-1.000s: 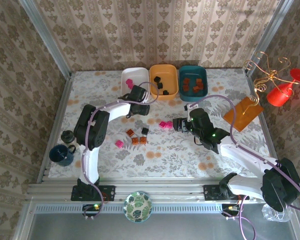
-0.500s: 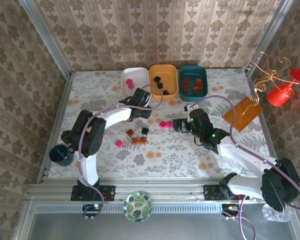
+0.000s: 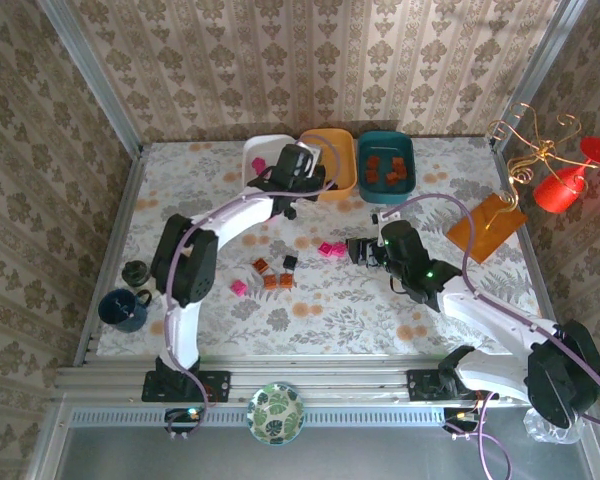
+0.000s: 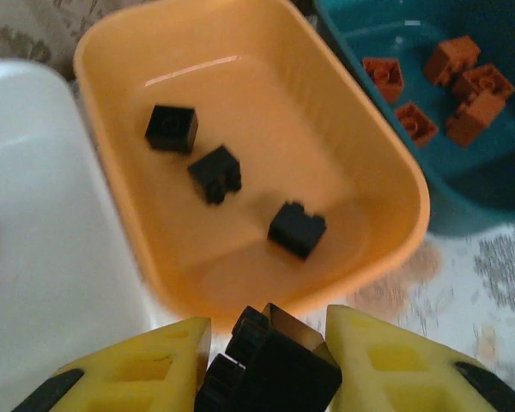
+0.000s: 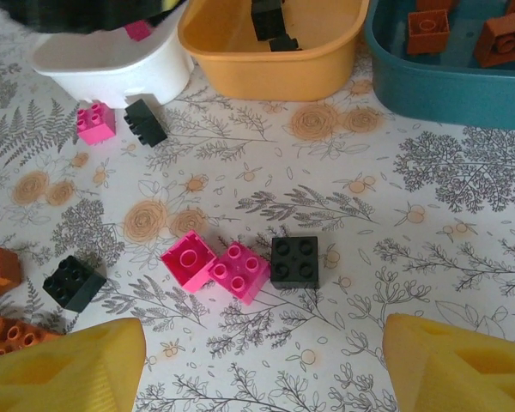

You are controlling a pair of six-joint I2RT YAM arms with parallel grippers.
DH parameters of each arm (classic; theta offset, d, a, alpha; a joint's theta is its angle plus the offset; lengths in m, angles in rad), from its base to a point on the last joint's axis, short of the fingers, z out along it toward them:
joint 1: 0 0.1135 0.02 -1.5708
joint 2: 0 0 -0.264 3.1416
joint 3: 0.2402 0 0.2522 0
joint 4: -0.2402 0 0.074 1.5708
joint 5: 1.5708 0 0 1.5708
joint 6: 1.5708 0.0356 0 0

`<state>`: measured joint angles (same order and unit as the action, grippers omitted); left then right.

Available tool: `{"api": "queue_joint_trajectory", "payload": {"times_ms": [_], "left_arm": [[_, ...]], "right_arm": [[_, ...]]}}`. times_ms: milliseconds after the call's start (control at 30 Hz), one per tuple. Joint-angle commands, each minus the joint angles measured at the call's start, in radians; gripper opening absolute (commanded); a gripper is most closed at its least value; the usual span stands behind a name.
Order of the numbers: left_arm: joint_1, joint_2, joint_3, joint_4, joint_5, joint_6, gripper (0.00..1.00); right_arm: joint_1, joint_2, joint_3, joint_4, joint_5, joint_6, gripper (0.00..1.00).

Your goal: Sort the legos into containers by color

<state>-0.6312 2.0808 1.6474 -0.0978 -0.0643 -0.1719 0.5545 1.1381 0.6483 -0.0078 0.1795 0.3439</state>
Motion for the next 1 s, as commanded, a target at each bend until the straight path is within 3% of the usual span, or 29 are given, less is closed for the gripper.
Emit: {"api": "queue_joint_trajectory", "payload": {"times_ms": [0, 233, 367, 433, 533, 800, 967], "left_arm": [[0.016, 0.099, 0.119, -0.011, 0.007, -0.018, 0.35], [0.036, 0.249, 0.381, -0.141, 0.076, -0.018, 0.41], [0.048, 0.208, 0.39, -0.176, 0.103, 0.008, 0.58], [0.054, 0.146, 0.318, -0.167, 0.114, 0.019, 0.67], [0.058, 0.017, 0.14, -0.128, 0.115, 0.024, 0.73], [0.073, -0.315, -0.447, 0.065, 0.133, -0.026, 0.77], [0.077, -0.284, -0.471, 0.012, 0.08, 0.055, 0.76]], "right_arm": [[-0.001, -0.032, -0.013, 0.02, 0.038, 0.013, 0.75], [-0.001, -0.049, -0.028, 0.028, 0.058, 0.015, 0.75], [-0.001, -0.061, -0.042, 0.039, 0.068, 0.014, 0.75], [-0.001, -0.063, -0.044, 0.041, 0.07, 0.015, 0.75], [-0.001, -0.061, -0.045, 0.042, 0.069, 0.014, 0.75], [0.001, -0.022, -0.038, 0.052, 0.055, 0.014, 0.75], [0.001, -0.011, -0.038, 0.055, 0.051, 0.017, 0.75]]}}
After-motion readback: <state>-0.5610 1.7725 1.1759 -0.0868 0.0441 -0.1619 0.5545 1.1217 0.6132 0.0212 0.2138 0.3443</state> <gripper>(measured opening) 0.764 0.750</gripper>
